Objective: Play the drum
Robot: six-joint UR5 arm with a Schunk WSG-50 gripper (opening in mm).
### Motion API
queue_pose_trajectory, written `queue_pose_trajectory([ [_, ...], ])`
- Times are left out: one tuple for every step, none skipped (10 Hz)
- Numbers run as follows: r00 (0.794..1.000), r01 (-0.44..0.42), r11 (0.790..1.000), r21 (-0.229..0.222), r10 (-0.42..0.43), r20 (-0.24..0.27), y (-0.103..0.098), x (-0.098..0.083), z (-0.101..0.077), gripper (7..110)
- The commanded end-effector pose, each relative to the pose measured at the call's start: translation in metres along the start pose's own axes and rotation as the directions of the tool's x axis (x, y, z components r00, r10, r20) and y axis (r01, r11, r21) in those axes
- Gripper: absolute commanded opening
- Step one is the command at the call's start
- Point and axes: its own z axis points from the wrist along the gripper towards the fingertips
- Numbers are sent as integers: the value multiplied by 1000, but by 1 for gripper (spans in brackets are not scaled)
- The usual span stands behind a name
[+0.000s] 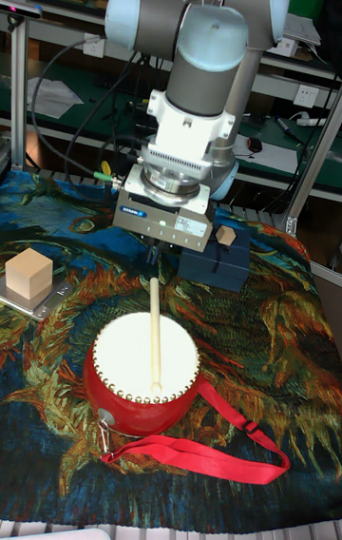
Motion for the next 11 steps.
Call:
queue_pose_trajectory([
  [999, -26, 999, -19, 27, 26, 2, 0, -8, 7],
  [999, -48, 997, -60, 49, 22, 11, 3, -13, 7],
  [998, -62, 995, -78, 63, 12, 13, 6, -16, 7],
  [998, -62, 995, -84, 63, 10, 12, 7, -18, 7],
  [998, -67, 993, -97, 68, 11, 15, 7, -18, 7],
  [997, -73, 992, -108, 74, 8, 19, 8, -18, 7],
  [997, -72, 990, -118, 73, 4, 21, 8, -18, 7],
  [998, -69, 990, -123, 69, 1, 22, 9, -18, 7],
  [998, -65, 989, -130, 66, -2, 23, 9, -18, 7],
  [998, -63, 990, -123, 62, -12, 20, 12, -17, 7],
  [998, -60, 992, -115, 58, -18, 17, 12, -15, 7],
])
